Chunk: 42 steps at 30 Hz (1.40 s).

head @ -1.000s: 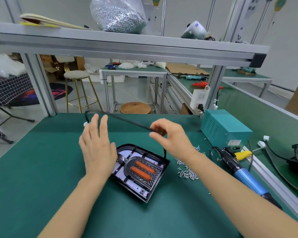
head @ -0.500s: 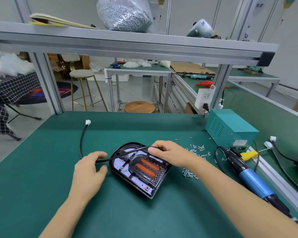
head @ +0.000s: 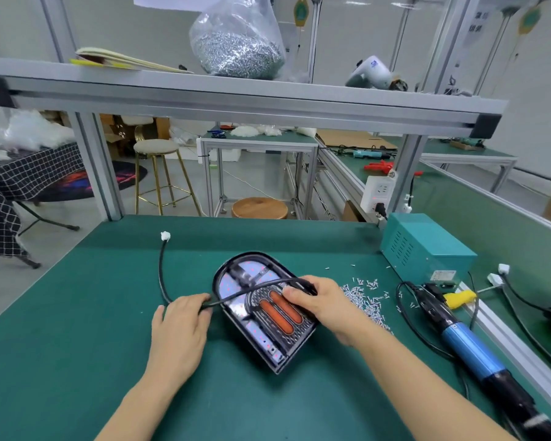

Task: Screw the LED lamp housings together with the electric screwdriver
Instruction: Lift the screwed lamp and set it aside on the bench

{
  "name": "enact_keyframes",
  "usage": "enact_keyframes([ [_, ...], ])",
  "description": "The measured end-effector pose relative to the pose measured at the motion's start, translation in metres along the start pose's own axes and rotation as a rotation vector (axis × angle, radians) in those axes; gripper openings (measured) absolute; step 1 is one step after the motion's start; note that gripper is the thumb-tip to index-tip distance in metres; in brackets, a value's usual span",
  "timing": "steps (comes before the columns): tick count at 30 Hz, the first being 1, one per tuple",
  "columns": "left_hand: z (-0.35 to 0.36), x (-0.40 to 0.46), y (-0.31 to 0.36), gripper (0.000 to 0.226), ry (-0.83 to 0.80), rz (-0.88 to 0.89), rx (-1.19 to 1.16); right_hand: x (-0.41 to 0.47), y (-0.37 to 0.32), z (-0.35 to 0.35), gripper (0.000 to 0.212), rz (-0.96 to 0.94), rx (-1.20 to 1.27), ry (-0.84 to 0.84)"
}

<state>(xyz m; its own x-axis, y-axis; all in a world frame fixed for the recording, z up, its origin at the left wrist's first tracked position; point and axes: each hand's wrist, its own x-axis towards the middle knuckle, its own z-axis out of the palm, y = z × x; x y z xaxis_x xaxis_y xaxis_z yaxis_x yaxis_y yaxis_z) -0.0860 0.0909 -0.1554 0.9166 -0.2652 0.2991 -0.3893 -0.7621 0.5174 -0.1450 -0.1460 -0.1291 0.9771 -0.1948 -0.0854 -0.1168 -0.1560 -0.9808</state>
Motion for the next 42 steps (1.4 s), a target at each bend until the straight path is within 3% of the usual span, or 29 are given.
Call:
enact_keyframes([
  [5,-0.011,0.017,0.023,0.019,0.151,-0.018,-0.359,-0.008,-0.009,0.006,0.022,0.002,0.356,0.087],
  [9,-0.016,0.033,0.052,0.018,0.177,-0.074,-0.717,-0.010,-0.018,0.018,0.036,0.015,0.608,0.113],
  [13,-0.025,0.043,0.077,0.022,0.173,-0.128,-1.072,-0.011,-0.023,0.030,0.035,-0.024,0.675,0.063],
  [19,-0.031,0.037,0.091,0.029,0.008,-0.264,-1.551,-0.013,-0.030,0.040,0.043,-0.064,0.697,0.052],
  [24,-0.041,0.031,0.092,0.028,-0.160,-0.103,-1.539,-0.014,-0.034,0.041,0.036,-0.072,0.699,0.049],
  [27,-0.044,0.030,0.090,0.048,-0.259,-0.038,-1.503,-0.014,-0.036,0.041,0.035,-0.099,0.670,0.062],
  [34,-0.045,0.034,0.083,0.058,-0.309,-0.105,-1.511,-0.019,-0.035,0.035,0.032,-0.083,0.398,0.094],
  [42,-0.050,0.031,0.068,0.045,-0.388,-0.185,-1.685,-0.038,-0.052,0.014,0.049,-0.140,0.130,-0.100],
])
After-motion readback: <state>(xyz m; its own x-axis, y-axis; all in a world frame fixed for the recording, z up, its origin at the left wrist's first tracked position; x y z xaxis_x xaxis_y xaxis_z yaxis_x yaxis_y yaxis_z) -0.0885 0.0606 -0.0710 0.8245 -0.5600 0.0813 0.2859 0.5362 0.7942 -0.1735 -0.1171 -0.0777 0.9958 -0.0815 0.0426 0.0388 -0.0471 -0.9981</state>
